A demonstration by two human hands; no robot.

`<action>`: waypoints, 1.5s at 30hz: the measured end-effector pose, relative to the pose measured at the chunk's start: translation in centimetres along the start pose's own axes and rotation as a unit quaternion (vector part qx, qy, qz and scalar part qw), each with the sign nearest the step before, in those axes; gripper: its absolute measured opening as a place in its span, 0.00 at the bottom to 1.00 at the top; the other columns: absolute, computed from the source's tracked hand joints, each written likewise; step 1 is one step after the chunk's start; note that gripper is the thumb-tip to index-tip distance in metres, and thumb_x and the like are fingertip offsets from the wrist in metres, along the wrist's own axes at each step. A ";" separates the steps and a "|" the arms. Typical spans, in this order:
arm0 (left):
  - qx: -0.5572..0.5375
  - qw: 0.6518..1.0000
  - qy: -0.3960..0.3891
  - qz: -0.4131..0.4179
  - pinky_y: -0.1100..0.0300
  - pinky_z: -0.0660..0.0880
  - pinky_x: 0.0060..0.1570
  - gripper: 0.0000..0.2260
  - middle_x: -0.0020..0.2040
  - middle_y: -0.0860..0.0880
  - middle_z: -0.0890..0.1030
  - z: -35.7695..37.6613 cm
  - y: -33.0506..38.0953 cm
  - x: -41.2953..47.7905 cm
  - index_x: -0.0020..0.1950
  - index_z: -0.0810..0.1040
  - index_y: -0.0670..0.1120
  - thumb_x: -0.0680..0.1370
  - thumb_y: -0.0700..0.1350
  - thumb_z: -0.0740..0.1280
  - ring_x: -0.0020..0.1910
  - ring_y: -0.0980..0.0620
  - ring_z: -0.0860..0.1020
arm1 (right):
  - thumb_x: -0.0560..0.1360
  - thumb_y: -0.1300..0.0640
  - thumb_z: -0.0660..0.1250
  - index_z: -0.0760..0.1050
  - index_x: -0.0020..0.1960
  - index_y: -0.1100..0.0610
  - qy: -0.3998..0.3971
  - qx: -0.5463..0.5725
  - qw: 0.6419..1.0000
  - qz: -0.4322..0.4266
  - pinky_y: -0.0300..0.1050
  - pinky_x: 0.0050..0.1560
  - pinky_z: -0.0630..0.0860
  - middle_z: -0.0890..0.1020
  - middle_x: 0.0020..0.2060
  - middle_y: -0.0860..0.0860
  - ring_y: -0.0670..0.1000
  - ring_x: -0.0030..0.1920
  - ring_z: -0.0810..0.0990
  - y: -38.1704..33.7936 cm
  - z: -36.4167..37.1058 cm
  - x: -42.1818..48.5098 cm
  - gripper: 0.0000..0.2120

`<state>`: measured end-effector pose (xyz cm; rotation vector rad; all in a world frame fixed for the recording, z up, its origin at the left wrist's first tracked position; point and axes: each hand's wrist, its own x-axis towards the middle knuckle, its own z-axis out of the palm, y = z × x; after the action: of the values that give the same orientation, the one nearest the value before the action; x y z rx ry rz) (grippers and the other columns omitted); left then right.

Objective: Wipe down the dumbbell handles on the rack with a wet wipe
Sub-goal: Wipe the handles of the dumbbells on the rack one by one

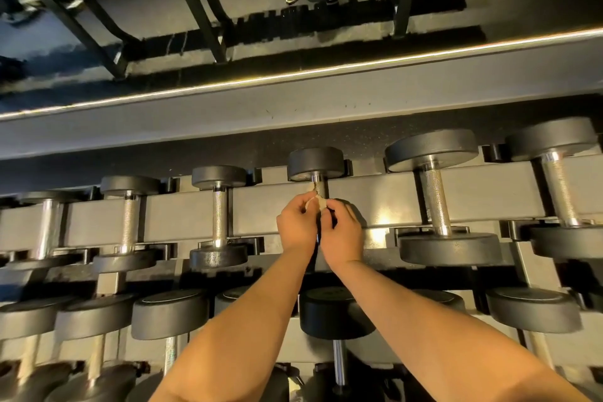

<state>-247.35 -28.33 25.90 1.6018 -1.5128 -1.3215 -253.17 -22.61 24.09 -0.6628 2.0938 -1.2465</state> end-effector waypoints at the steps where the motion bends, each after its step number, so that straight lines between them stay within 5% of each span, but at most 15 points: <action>1: 0.000 1.000 -0.002 -0.001 0.66 0.78 0.50 0.09 0.50 0.55 0.85 -0.1 -0.4 -0.5 0.58 0.85 0.49 0.82 0.43 0.66 0.50 0.60 0.82 | 0.82 0.52 0.61 0.76 0.63 0.47 -0.001 -0.002 1.000 0.002 0.52 0.56 0.80 0.80 0.57 0.46 0.48 0.54 0.79 -0.1 0.0 0.0 0.11; 16: 0.016 1.000 -0.014 0.014 0.72 0.75 0.45 0.08 0.49 0.56 0.85 -0.6 -1.4 -0.7 0.57 0.85 0.51 0.82 0.43 0.67 0.48 0.62 0.82 | 0.83 0.52 0.60 0.76 0.62 0.45 -0.011 -0.014 1.000 0.008 0.51 0.54 0.80 0.79 0.57 0.46 0.49 0.53 0.79 -0.6 -0.4 -0.3 0.10; 25: 0.003 1.000 0.005 0.027 0.61 0.79 0.51 0.09 0.49 0.55 0.86 0.5 0.4 2.1 0.58 0.85 0.50 0.83 0.45 0.65 0.49 0.58 0.83 | 0.83 0.52 0.60 0.76 0.62 0.45 -0.011 0.001 1.000 0.007 0.46 0.54 0.78 0.78 0.58 0.44 0.47 0.54 0.78 -0.3 -0.3 -0.1 0.10; 30: 0.021 0.999 -0.010 0.028 0.72 0.76 0.48 0.09 0.51 0.56 0.85 -0.1 -0.6 0.5 0.59 0.84 0.49 0.83 0.44 0.66 0.49 0.63 0.81 | 0.83 0.52 0.60 0.76 0.62 0.47 -0.007 0.000 1.000 0.003 0.50 0.55 0.79 0.78 0.57 0.45 0.48 0.54 0.78 -0.5 -0.4 -0.2 0.10; 37: 0.032 0.999 -0.040 0.001 0.60 0.80 0.52 0.07 0.48 0.56 0.86 -1.6 -2.4 -1.6 0.54 0.86 0.50 0.81 0.43 0.69 0.49 0.58 0.83 | 0.82 0.53 0.61 0.76 0.62 0.48 -0.006 -0.009 1.000 -0.014 0.49 0.55 0.79 0.78 0.58 0.47 0.49 0.54 0.78 -0.6 -0.5 -0.2 0.11; 45: 0.076 0.997 -0.019 0.009 0.74 0.75 0.42 0.07 0.46 0.57 0.84 -2.2 -0.9 -4.5 0.57 0.83 0.51 0.82 0.43 0.68 0.46 0.61 0.81 | 0.81 0.54 0.64 0.77 0.60 0.47 -0.040 0.046 0.998 -0.009 0.38 0.52 0.75 0.74 0.58 0.44 0.42 0.51 0.77 -0.8 -1.2 -1.6 0.09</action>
<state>-244.42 -24.38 27.07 1.6585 -1.6822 -1.2609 -252.87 -21.15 25.64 -0.6804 1.9571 -1.2979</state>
